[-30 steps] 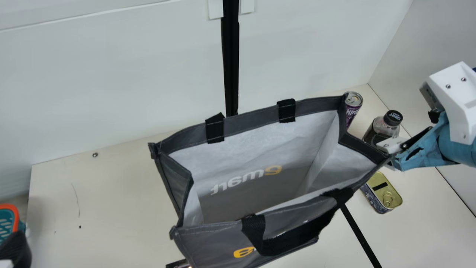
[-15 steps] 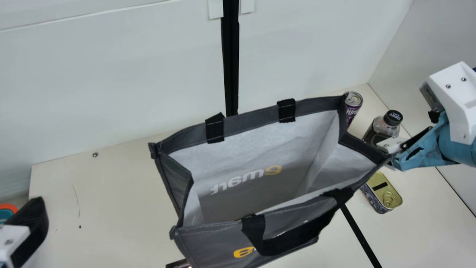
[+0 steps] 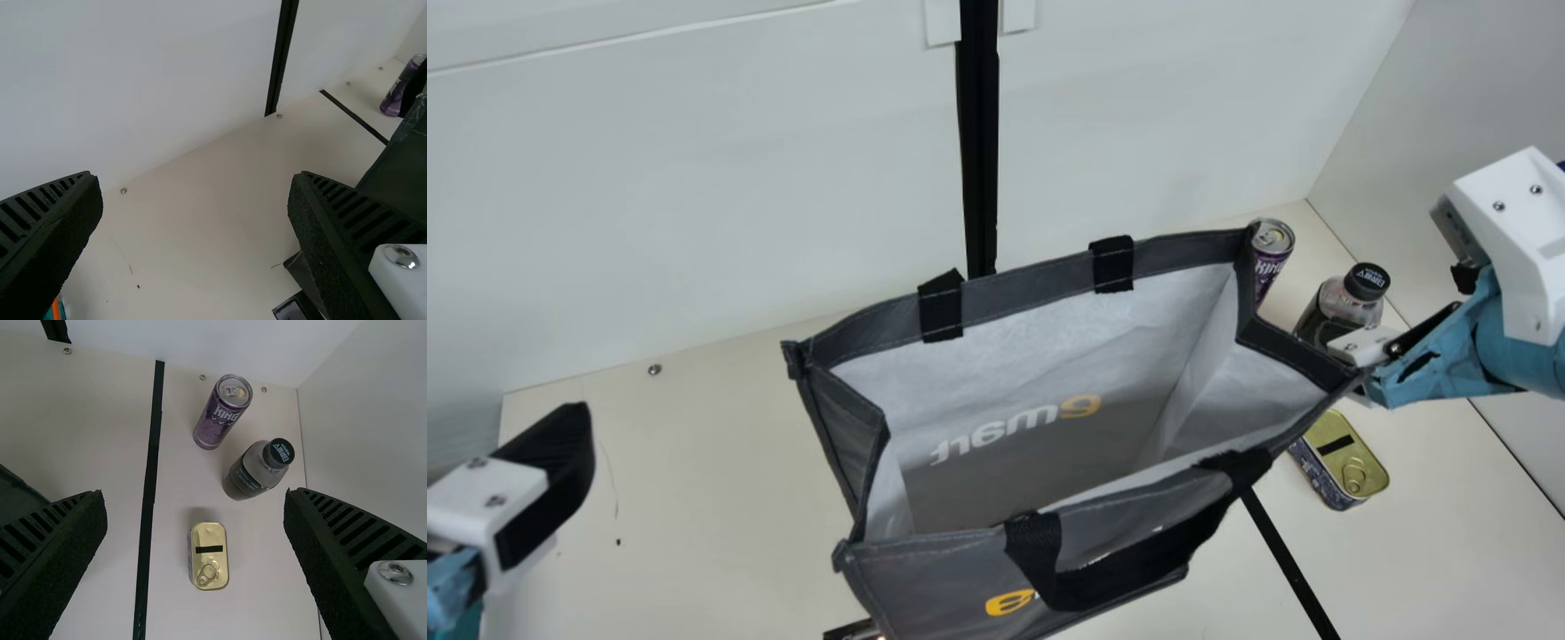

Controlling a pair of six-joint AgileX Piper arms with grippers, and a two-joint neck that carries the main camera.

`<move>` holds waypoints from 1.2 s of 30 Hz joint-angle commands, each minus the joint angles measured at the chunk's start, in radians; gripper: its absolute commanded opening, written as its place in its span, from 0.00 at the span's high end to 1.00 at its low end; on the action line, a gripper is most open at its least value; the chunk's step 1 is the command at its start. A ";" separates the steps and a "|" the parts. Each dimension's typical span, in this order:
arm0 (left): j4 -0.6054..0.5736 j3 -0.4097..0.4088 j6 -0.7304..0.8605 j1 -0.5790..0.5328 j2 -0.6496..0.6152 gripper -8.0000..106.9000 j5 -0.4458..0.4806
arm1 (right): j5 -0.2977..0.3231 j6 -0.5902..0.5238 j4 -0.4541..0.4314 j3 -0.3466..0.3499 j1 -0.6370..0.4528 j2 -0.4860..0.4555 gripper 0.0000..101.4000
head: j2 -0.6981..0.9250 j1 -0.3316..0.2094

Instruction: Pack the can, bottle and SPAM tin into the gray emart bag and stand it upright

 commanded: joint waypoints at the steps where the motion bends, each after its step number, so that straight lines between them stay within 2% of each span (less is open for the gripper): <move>1: -0.007 -0.026 0.013 -0.008 0.016 0.15 0.007 | 0.000 0.000 0.000 0.000 0.000 0.000 0.06 | -0.002 -0.023; 12: -0.024 -0.164 0.038 -0.085 0.110 0.15 0.033 | 0.000 0.000 0.000 0.000 0.000 0.000 0.06 | -0.002 -0.023; 31: 0.041 -0.473 0.008 -0.295 0.309 0.15 0.104 | 0.000 0.000 0.000 0.000 0.000 0.000 0.06 | -0.002 -0.023; 36: 0.050 -0.524 0.021 -0.347 0.361 0.15 0.129 | 0.000 0.000 0.000 0.000 0.000 0.000 0.06 | -0.002 -0.023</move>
